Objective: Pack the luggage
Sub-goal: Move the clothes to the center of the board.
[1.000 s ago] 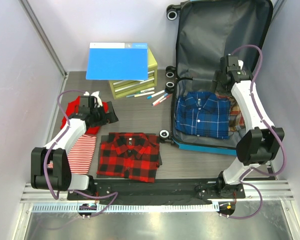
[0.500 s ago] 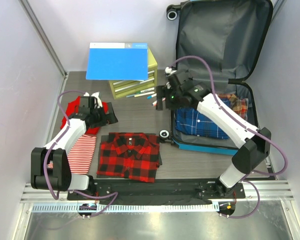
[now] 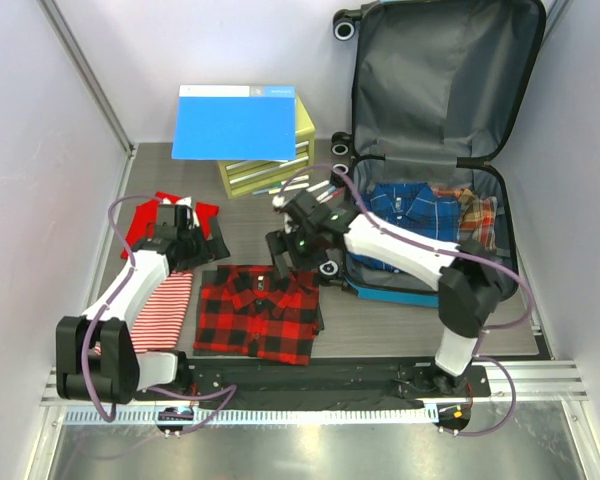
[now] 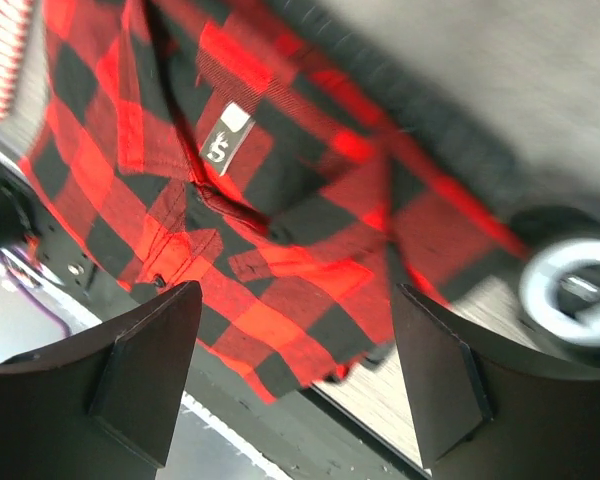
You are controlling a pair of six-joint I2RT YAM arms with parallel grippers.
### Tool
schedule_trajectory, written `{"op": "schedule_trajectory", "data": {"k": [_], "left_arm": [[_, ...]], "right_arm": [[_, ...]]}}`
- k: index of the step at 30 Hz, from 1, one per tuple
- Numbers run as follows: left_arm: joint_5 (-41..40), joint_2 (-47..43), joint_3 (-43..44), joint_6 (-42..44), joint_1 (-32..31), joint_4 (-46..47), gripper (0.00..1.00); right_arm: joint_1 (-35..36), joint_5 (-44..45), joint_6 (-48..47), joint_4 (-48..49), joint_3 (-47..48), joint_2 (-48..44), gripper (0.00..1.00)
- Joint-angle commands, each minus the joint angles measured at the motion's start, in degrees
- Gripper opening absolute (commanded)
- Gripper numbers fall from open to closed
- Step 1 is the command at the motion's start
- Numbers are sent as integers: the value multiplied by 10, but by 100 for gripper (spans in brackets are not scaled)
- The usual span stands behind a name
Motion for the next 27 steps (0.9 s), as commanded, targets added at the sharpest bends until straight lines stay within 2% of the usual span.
{"op": "schedule_trajectory", "data": {"k": [1,6,10,13,19,27], "left_arm": [[-23,-36,-23,-52,-13,-43,96],[-16,-53,-48,-95,-38,-54,96],[-20,-39,-56,-109,-41,-47,96],[-8,-8,-60,-123,-41,-13,97],[15,69,-54,-142,-41,59,97],[-5,141,-6,-147,-42,113,98]], "right_arm": [[43,-30,-27,25,8,51,82],[70,-41,-42,37,13,106,81],[80,-7,-29,42,12,140,80],[80,63,-13,44,14,161,80],[72,142,7,48,36,194,81],[34,131,17,51,88,233,81]]}}
